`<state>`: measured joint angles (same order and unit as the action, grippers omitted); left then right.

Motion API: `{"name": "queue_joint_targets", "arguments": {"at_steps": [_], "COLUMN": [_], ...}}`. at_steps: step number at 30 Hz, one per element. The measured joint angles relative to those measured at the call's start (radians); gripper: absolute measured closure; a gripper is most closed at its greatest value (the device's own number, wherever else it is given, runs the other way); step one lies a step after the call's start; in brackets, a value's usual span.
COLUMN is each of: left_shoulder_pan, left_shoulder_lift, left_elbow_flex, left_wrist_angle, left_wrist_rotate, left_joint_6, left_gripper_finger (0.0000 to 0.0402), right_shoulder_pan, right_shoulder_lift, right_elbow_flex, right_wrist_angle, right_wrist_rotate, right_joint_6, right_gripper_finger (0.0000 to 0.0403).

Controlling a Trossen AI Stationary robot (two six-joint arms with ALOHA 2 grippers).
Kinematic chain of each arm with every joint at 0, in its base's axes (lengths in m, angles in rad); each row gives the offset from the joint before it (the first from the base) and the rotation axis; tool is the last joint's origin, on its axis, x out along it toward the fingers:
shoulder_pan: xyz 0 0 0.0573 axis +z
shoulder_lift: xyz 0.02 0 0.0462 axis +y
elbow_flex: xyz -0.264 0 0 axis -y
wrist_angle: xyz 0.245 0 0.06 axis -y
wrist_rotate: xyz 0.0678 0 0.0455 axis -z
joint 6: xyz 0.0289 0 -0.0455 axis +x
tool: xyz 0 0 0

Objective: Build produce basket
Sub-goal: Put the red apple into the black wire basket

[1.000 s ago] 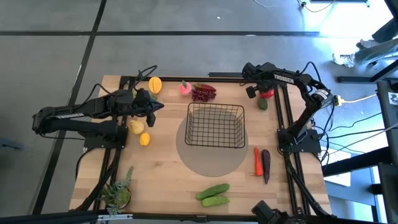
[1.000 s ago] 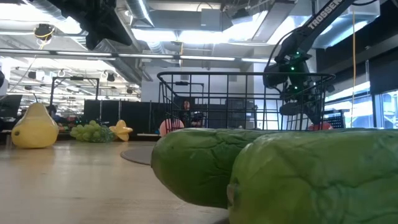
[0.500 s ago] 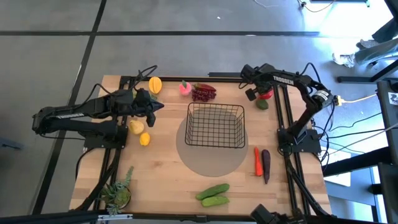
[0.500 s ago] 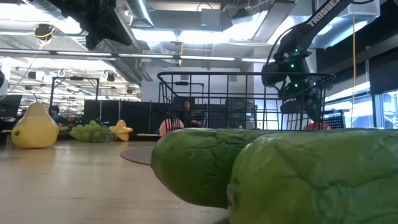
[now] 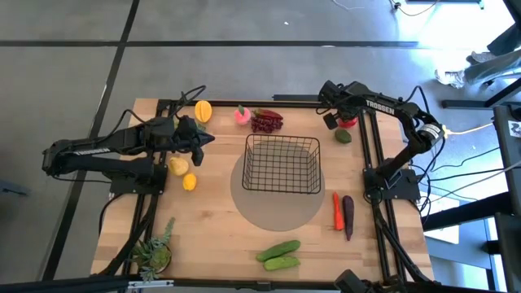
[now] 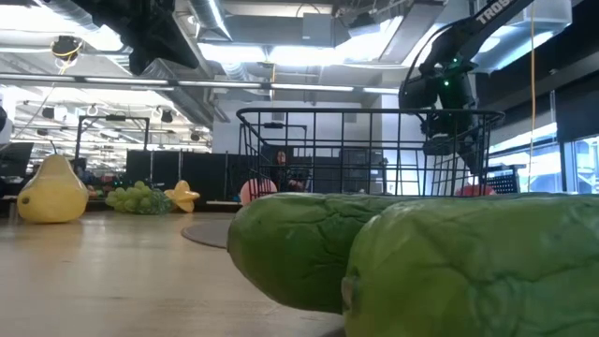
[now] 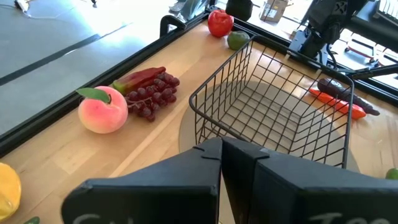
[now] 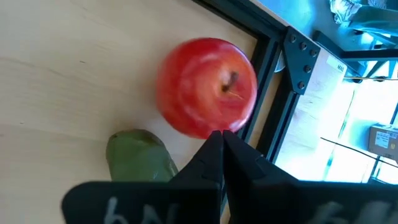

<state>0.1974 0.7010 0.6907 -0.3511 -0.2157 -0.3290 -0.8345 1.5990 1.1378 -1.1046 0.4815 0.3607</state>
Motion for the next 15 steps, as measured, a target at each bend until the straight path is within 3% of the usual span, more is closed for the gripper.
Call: {"name": "queue_joint_targets", "arguments": {"at_steps": [5, 15], "left_shoulder_pan": [0.0, 0.0], "left_shoulder_lift": [0.0, 0.0], "left_elbow_flex": [0.0, 0.0], "left_wrist_angle": [0.0, 0.0], "left_wrist_rotate": [0.0, 0.0], "left_joint_6": [0.0, 0.0], "left_gripper_finger": [0.0401, 0.0401], "right_shoulder_pan": [0.0, -0.043], "right_shoulder_lift": [0.0, 0.0], "right_elbow_flex": [0.0, 0.0], "right_wrist_angle": [0.002, 0.04], "right_wrist_rotate": [-0.011, 0.014], "right_joint_6": [-0.021, -0.029], "right_gripper_finger": [0.0372, 0.0277]}}
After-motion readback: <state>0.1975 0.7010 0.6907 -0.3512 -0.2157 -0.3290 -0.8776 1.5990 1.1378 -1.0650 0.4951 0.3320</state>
